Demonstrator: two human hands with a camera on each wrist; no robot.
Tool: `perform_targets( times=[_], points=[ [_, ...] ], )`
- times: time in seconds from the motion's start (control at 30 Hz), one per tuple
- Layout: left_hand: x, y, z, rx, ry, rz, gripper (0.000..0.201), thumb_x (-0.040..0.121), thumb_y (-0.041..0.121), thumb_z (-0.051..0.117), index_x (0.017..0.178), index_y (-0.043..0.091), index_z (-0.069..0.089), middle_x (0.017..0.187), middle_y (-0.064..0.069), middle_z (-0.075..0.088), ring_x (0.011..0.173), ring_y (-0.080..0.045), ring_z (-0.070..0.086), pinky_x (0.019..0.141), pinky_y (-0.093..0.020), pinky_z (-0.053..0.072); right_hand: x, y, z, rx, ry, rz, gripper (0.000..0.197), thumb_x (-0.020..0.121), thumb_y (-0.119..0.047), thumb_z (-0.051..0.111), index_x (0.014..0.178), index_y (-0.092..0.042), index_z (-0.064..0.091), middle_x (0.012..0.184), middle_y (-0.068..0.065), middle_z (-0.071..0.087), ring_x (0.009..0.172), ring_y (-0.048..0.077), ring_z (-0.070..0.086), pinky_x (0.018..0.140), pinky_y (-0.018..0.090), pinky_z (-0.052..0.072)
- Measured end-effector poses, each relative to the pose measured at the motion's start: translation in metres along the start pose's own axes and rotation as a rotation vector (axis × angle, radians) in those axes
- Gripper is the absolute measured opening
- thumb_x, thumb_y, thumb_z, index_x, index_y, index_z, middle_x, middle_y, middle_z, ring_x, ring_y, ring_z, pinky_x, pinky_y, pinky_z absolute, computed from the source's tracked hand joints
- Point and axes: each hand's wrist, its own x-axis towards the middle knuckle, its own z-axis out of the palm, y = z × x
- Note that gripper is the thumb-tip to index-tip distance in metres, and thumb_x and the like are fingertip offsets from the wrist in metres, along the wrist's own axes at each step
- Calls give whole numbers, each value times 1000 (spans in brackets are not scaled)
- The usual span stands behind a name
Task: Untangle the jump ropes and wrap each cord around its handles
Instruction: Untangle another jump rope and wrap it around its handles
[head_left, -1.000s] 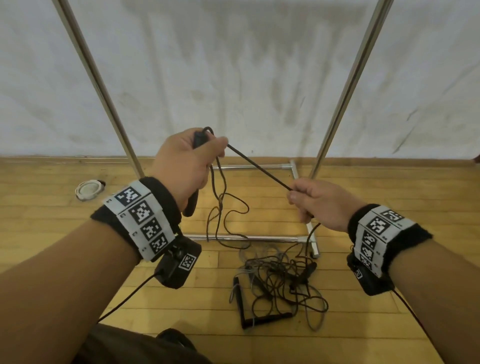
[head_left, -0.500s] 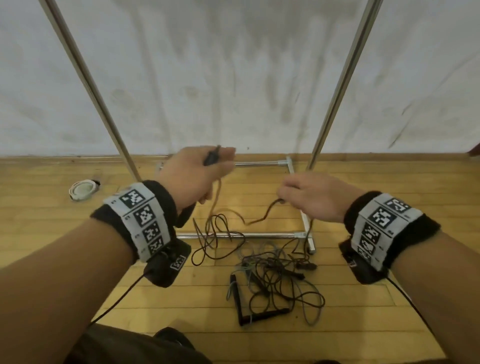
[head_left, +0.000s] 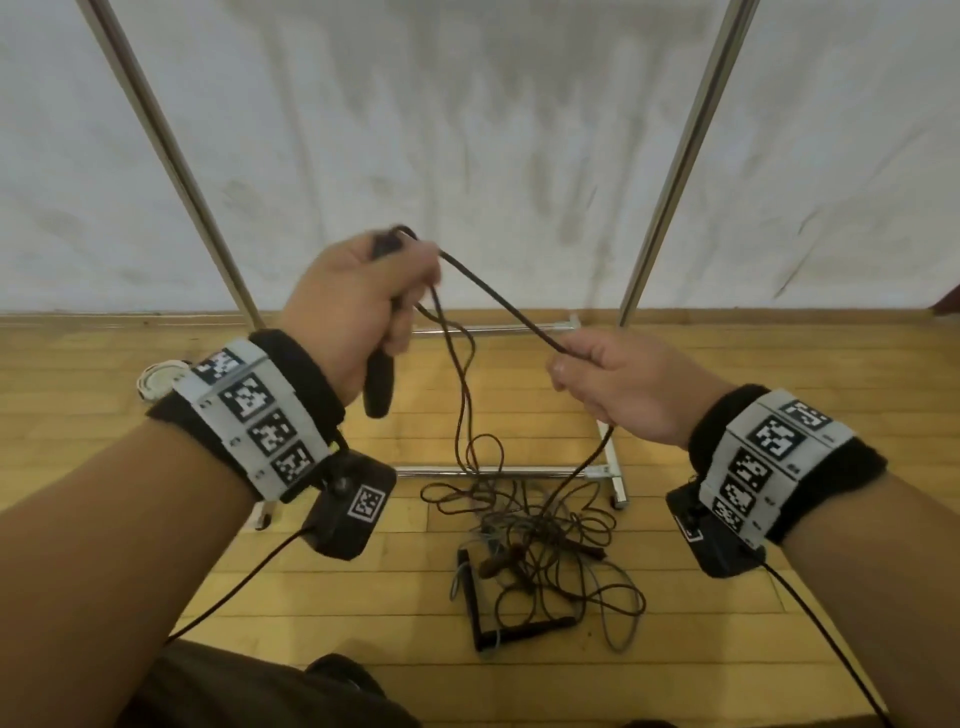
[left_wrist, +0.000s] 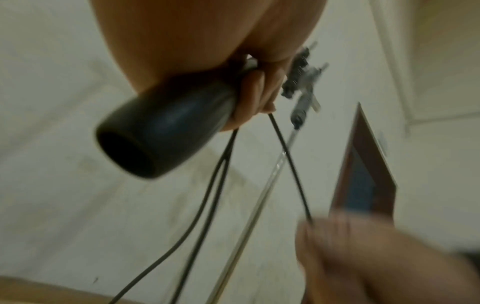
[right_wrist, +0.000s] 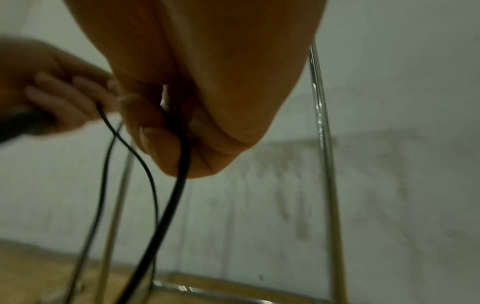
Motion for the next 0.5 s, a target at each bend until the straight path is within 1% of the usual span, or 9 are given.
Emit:
perform_targets(
  times=[0.07,0.13,0.2,0.23,0.27,0.33,0.37,0.43,0.5],
  points=[
    [5,12,-15,-76,172,13,12,92,30,77,82,24,74,68,4,59,47,-9,42,40,-21,36,-3,28,4,-77,-36,105,29,106,-39,45,91,-21,63,61,-7,55,52,8,50,58,31,47],
    [6,20,-28,-122,298,24,14,92,27,75,78,25,74,70,4,60,48,-7,43,40,-20,35,-10,57,8,-165,-87,229,30,107,-39,42,92,-22,62,66,-2,63,58,10,58,68,35,53],
    [6,22,-38,-67,374,-3,16,92,28,74,76,23,75,70,4,62,48,-7,43,41,-21,36,-16,78,14,-229,-138,349,32,108,-39,40,93,-20,62,71,-2,68,64,9,61,67,30,50],
    [6,19,-41,25,379,-28,13,93,29,73,82,21,76,73,4,67,48,-8,45,42,-23,37,-18,86,18,-237,-149,396,33,108,-37,40,93,-19,62,71,-1,69,65,9,60,66,28,46],
    [5,13,-41,143,370,-59,12,95,31,73,92,19,76,78,3,74,47,-8,48,43,-24,41,-18,90,20,-241,-157,431,33,109,-35,40,93,-17,62,72,-1,68,66,10,60,65,27,44],
    [4,-1,-39,377,360,-110,19,99,35,71,112,22,75,89,3,79,48,-9,57,45,-26,48,-16,88,25,-250,-171,473,33,109,-32,39,94,-13,63,73,0,68,67,12,60,66,27,45],
    [4,-7,-37,455,355,-115,22,99,35,71,118,26,74,87,3,77,50,-9,61,48,-26,52,-14,83,26,-228,-169,480,34,108,-31,40,93,-13,63,72,0,69,66,12,62,67,27,47],
    [1,-17,-29,494,275,-117,22,99,33,72,120,31,75,84,0,75,57,-10,65,55,-27,56,-9,66,27,-111,-138,460,35,107,-33,43,93,-13,67,74,2,74,67,13,69,69,27,55],
    [-2,-23,-19,484,100,-150,15,96,31,75,110,35,78,92,-8,78,63,-15,67,62,-32,58,-4,43,25,-84,-65,381,38,106,-41,45,91,-19,71,81,1,74,77,16,71,71,30,53]
  ],
)
